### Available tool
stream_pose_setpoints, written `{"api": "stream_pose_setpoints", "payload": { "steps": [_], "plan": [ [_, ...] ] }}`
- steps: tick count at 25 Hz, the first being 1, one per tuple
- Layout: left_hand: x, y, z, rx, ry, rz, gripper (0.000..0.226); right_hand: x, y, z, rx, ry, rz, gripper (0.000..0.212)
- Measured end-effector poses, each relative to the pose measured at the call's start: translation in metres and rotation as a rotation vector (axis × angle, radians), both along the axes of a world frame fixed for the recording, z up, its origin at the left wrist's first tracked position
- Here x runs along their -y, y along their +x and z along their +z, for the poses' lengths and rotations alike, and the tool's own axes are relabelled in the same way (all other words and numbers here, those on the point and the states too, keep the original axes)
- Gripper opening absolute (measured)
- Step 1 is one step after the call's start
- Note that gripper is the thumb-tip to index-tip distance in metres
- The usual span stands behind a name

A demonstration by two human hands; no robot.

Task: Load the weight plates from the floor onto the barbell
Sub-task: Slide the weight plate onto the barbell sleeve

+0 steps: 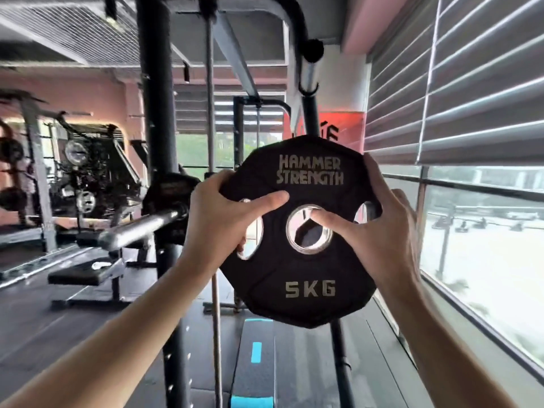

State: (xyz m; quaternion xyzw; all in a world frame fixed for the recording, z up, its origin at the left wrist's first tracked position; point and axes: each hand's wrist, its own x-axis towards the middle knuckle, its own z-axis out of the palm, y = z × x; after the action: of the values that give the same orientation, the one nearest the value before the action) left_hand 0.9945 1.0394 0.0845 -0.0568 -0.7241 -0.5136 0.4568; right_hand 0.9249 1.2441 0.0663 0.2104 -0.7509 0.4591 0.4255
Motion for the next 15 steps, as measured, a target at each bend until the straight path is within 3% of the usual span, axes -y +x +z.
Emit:
{"api": "stream_pose_setpoints", "payload": {
  "steps": [9, 15],
  "plan": [
    [0.179, 0.044, 0.003, 0.003, -0.034, 0.112, 0.041, 0.182, 0.035, 0.002, 0.056, 0.007, 0.108, 0.109],
    [0.248, 0.047, -0.008, 0.021, -0.016, 0.196, 0.046, 0.251, 0.026, -0.001, 0.057, 0.042, 0.206, 0.110]
  ]
}}
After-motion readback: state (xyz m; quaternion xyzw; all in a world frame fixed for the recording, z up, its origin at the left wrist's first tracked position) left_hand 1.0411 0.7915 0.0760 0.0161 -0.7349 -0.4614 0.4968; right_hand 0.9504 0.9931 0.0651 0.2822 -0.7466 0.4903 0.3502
